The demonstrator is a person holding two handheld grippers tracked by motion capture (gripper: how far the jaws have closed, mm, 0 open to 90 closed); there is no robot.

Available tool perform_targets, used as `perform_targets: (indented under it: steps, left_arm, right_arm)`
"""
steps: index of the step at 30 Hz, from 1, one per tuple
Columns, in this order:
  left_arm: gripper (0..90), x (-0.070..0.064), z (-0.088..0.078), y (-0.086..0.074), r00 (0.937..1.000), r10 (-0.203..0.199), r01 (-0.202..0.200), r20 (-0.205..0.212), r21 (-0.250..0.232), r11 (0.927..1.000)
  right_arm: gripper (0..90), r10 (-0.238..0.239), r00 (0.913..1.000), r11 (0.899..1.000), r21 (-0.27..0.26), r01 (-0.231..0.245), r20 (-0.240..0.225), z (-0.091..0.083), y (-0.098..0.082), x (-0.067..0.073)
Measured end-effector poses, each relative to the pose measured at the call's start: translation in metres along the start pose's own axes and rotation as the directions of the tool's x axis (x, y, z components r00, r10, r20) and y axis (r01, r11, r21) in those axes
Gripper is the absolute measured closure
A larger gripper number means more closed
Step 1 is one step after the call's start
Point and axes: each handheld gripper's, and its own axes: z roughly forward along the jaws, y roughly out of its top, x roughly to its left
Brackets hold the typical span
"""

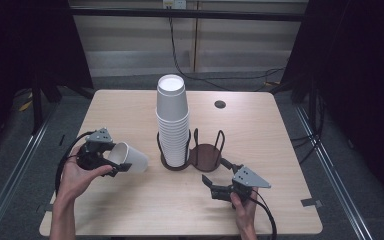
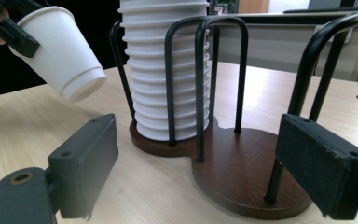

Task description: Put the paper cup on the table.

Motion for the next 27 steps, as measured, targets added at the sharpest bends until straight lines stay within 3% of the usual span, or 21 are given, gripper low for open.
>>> perform_targets:
  steps: [3,6,10,15,19,21,23,26,27]
  left_arm:
    - [11.3,0.004,0.002,0.005,0.9995,0.003,-0.001,-0.031,0.053,0.9986]
    - [11.3,0.001,0.009,0.011,0.9976,0.044,-0.037,-0.053,0.119,0.9921]
    - [11.1,0.007,0.014,0.015,0.9986,0.038,-0.032,-0.037,0.156,0.9873]
    - [10.5,0.018,0.014,0.019,0.9950,0.036,-0.014,-0.093,0.224,0.9744]
    - [9.9,0.019,0.015,0.022,0.9939,0.035,-0.010,-0.104,0.229,0.9734]
    - [9.3,0.020,0.018,0.022,0.9869,0.023,0.016,-0.159,0.244,0.9697]
    - [8.9,0.022,0.020,0.021,0.9924,0.026,0.003,-0.121,0.235,0.9720]
    - [8.2,0.023,0.026,0.019,0.9879,0.025,0.014,-0.153,0.247,0.9689]
    - [7.2,0.023,0.027,0.019,0.9884,0.013,0.023,-0.151,0.233,0.9723]
  right_arm:
    - [12.4,-0.023,0.9997,1.000,-0.020,0.024,0.010,-0.001,-0.001,0.001]
    - [12.4,-0.029,0.9995,0.999,-0.033,0.030,0.014,-0.003,-0.002,0.003]
    - [12.4,-0.038,0.9990,0.998,-0.049,0.039,0.024,-0.004,-0.002,0.004]
    - [12.3,-0.029,0.9990,0.997,-0.073,0.032,0.034,-0.006,-0.003,0.003]
    - [12.3,-0.034,0.9984,0.997,-0.072,0.037,0.044,-0.006,-0.003,0.004]
    - [12.3,-0.034,0.9982,0.997,-0.073,0.038,0.048,-0.006,-0.003,0.005]
    - [12.3,-0.034,0.9980,0.996,-0.076,0.038,0.054,-0.007,-0.004,0.005]
    - [12.3,-0.035,0.9979,0.996,-0.082,0.039,0.054,-0.007,-0.004,0.005]
    - [12.4,-0.035,0.9979,0.996,-0.082,0.039,0.055,-0.007,-0.004,0.005]
